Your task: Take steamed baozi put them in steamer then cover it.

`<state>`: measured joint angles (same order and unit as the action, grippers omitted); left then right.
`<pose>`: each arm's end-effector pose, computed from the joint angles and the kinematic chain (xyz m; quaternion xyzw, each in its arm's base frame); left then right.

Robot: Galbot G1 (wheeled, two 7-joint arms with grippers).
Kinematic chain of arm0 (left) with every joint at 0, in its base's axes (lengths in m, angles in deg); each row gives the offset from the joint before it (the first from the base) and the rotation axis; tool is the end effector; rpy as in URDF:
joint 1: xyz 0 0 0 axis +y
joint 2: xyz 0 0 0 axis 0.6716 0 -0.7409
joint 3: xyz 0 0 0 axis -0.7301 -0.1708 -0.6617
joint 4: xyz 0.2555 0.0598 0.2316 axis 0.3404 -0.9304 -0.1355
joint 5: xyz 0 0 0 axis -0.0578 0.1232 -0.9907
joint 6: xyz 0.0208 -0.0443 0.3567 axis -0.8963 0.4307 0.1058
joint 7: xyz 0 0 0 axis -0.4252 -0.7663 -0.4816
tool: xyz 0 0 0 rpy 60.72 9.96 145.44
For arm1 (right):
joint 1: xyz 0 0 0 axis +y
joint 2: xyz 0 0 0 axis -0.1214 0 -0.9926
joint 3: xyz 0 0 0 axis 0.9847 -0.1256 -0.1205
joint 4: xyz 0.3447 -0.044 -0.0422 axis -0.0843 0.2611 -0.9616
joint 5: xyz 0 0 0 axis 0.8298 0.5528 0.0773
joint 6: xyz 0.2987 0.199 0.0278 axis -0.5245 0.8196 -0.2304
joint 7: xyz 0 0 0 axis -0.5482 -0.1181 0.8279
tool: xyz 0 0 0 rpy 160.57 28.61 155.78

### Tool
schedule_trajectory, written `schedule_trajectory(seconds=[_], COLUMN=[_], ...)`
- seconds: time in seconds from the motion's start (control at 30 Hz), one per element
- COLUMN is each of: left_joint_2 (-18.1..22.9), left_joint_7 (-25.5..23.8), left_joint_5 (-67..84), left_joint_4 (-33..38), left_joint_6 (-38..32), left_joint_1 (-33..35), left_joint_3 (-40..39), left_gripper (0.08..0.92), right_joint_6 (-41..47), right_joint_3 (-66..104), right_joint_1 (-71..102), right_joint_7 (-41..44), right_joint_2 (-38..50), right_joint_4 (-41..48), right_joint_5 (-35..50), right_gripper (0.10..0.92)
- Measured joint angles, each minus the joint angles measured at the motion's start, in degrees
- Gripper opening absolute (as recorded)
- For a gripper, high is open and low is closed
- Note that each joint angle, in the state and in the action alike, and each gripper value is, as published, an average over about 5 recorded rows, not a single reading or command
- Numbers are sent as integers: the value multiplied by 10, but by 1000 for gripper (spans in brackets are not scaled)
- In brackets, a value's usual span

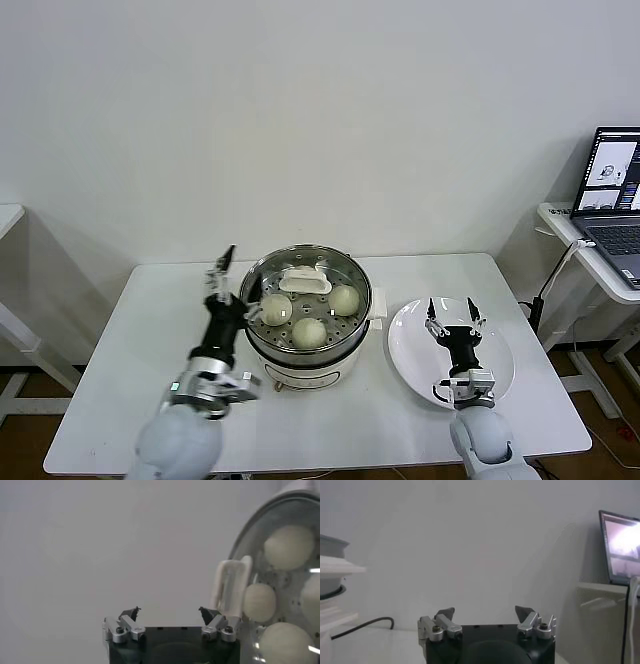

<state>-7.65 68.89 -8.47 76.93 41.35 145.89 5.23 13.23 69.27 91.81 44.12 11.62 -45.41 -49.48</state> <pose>0.2420 -0.0243 -0.2254 0.0276 0.8526 0.5162 0.0771 0.2996 -0.0850 -0.4059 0.0480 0.9974 -0.0509 0.0189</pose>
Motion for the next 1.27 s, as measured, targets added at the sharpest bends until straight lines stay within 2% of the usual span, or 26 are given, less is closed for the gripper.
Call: schedule_trajectory(seconds=[0.2, 0.5, 0.8, 1.27], left_joint_2=[-20, -23, -16, -8], left_joint_7=[20, -4, -14, -19], left_joint_5=[224, 461, 549, 576], left_joint_4=[-61, -167, -217, -254], left_joint_6=[-93, -204, -271, -320], left_joint_1=[28, 54, 69, 76], left_joint_3=[97, 173, 207, 220], left_gripper=[823, 823, 823, 823], right_joint_6=[17, 33, 47, 52], right_joint_3=[4, 5, 6, 5], right_joint_1=[20, 42, 57, 70], right_joint_7=[1, 3, 3, 5], right_joint_2=[10, 16, 15, 7], right_joint_4=[-27, -52, -65, -75], right_joint_5=[25, 44, 44, 38], right_gripper=[823, 823, 823, 823])
